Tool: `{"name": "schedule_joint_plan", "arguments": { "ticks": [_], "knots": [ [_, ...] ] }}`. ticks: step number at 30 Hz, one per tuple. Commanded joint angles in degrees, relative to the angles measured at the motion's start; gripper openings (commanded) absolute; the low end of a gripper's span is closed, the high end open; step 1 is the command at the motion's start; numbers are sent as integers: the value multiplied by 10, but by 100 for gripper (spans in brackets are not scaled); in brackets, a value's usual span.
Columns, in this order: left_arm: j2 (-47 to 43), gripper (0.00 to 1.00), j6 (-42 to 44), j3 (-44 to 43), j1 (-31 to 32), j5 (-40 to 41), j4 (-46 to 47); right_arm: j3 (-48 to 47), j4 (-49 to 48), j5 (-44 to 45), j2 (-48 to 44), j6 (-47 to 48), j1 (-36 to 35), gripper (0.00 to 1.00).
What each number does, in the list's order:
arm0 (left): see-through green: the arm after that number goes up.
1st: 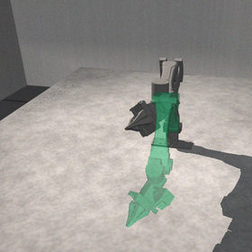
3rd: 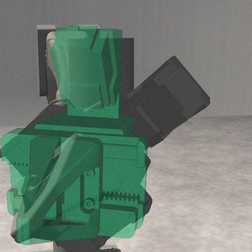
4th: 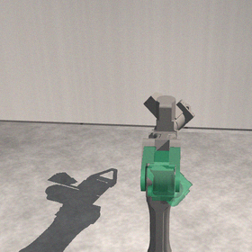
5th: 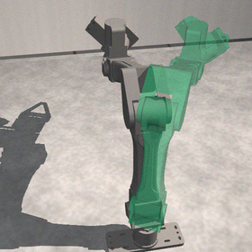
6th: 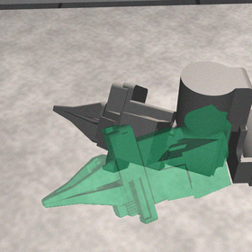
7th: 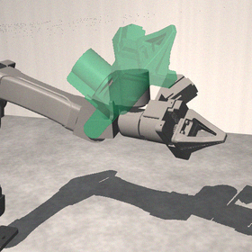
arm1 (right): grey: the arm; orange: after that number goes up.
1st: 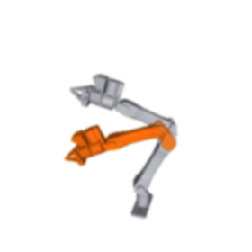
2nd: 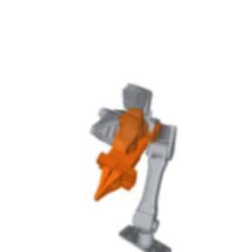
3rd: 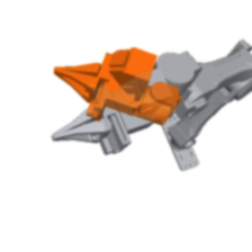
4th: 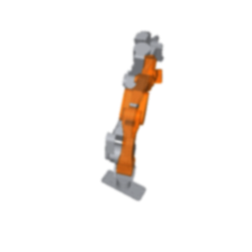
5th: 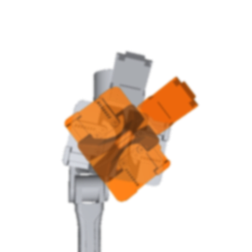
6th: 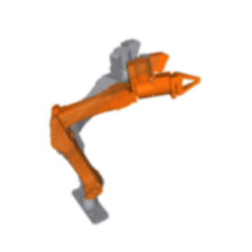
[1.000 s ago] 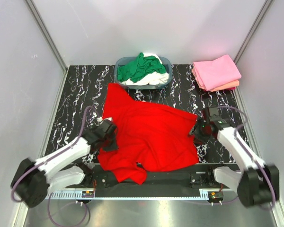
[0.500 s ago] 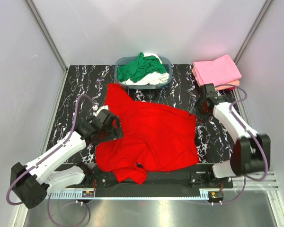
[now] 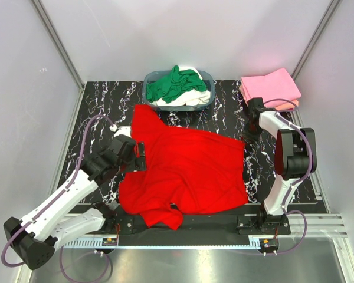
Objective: Fold and stack the t-shirts
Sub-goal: Flatten the tshirt out
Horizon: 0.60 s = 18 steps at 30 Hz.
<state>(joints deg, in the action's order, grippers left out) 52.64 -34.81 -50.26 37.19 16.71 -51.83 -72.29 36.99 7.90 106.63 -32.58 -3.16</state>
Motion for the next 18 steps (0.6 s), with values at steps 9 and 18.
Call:
{"name": "schedule_joint_plan", "arguments": {
  "ticks": [9, 18],
  "knots": [
    [-19, 95, 18, 3, -4, 31, 17, 0, -31, -12, -6, 11, 0, 34],
    [-24, 95, 17, 6, -3, 37, 18, 30, -32, -9, -32, 12, 0, 40]
  ]
}}
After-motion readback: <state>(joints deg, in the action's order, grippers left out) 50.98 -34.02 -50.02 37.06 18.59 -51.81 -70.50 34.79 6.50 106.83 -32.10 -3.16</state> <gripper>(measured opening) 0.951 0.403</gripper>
